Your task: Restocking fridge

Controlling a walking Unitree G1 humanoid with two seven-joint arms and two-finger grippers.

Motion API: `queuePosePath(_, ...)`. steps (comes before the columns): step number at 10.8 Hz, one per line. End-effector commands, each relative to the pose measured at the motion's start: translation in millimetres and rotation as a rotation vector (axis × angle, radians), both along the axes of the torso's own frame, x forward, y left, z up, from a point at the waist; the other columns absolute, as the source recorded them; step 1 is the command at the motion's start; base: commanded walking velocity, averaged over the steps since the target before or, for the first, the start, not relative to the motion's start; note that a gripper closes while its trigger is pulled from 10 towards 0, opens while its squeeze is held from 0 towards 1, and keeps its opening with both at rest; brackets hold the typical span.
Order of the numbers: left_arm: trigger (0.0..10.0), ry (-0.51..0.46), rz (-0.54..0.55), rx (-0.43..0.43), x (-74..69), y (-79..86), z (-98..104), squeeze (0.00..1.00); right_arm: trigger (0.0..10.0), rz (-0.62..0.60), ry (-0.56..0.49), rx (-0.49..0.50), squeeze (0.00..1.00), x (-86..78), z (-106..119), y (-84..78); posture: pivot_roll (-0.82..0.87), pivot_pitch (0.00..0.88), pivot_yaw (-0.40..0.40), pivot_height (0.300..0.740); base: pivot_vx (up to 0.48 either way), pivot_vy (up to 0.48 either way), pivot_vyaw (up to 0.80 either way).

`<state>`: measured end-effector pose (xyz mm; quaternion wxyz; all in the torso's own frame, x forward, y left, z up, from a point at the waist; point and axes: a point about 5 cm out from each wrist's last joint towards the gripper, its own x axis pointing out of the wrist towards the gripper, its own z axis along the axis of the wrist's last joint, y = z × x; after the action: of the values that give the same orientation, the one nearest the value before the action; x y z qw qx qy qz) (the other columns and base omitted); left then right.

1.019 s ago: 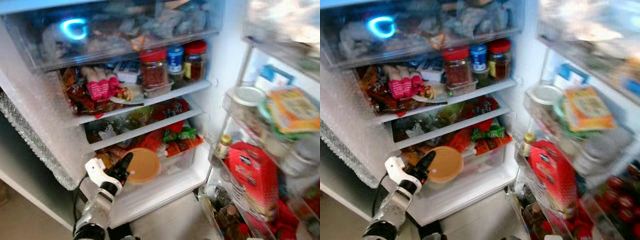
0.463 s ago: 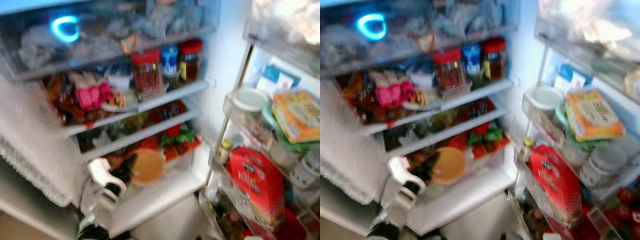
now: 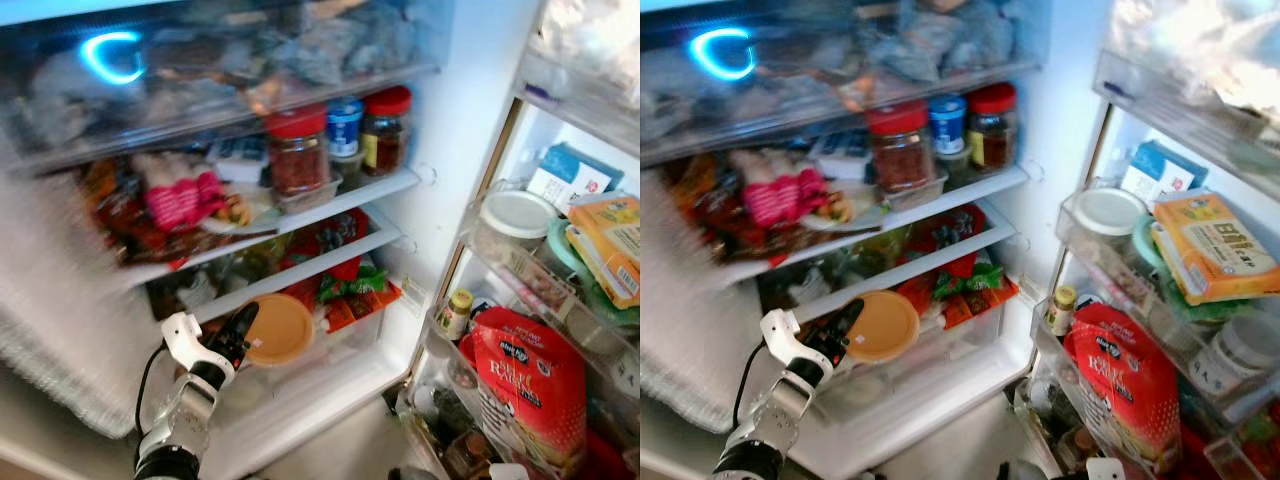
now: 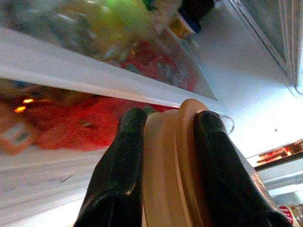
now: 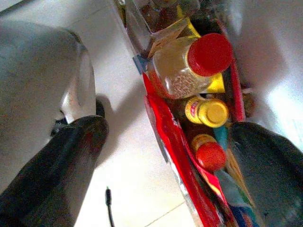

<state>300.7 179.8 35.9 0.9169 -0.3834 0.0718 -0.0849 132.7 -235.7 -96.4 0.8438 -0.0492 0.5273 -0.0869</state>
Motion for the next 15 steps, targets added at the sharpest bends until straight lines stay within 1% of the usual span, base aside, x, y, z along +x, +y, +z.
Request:
queuePosePath(1,10.0,-0.031,-0.032,-0.03,5.4,-8.6,7,0.0,10.0,0.002,-0.001,-0.005,0.0,-0.1,1,-2.1,-0.11,0.0,0.012,0.647,0.292,0.0,0.0)
queuePosePath(4,10.0,-0.052,-0.012,-0.068,9.8,-8.5,13,0.0,10.0,0.003,-0.002,-0.003,0.0,0.0,1,-1.8,-0.11,0.0,0.012,0.647,0.292,0.0,0.0)
queuePosePath(9,10.0,-0.085,0.025,-0.099,18.9,-5.6,22,0.0,10.0,0.004,-0.003,0.001,0.0,-0.1,0,-1.7,-0.12,0.0,0.008,0.647,0.289,0.0,0.0)
queuePosePath(10,10.0,-0.094,0.031,-0.112,21.4,-6.1,24,0.0,10.0,0.005,-0.003,0.003,0.0,-0.4,0,-1.8,-0.12,0.0,0.007,0.647,0.244,0.0,0.0)
queuePosePath(11,10.0,-0.095,0.035,-0.107,22.1,-6.1,25,0.0,10.0,0.007,-0.003,0.003,0.0,-0.6,0,-1.8,-0.12,0.0,0.007,0.647,0.0,0.0,0.0)
queuePosePath(12,10.0,-0.091,0.052,-0.099,23.0,-5.1,25,0.0,10.0,0.007,-0.003,0.004,0.0,-0.7,0,-1.8,-0.12,0.0,0.007,0.647,0.0,0.0,0.0)
queuePosePath(13,10.0,-0.068,0.106,-0.056,24.6,-1.1,24,0.0,10.0,0.008,-0.003,0.005,0.0,-0.7,0,-1.8,-0.12,0.0,0.007,0.647,0.0,0.0,0.0)
queuePosePath(14,10.0,-0.055,0.136,-0.05,25.3,1.2,23,0.0,10.0,0.009,-0.003,0.006,0.0,-0.8,0,-1.8,-0.12,0.0,0.005,0.647,0.0,0.0,0.0)
queuePosePath(15,10.0,-0.018,0.211,-0.043,27.1,7.8,21,0.0,10.0,0.011,-0.002,0.005,0.0,-0.9,0,-2.1,-0.12,0.0,0.0,0.647,0.0,0.0,0.0)
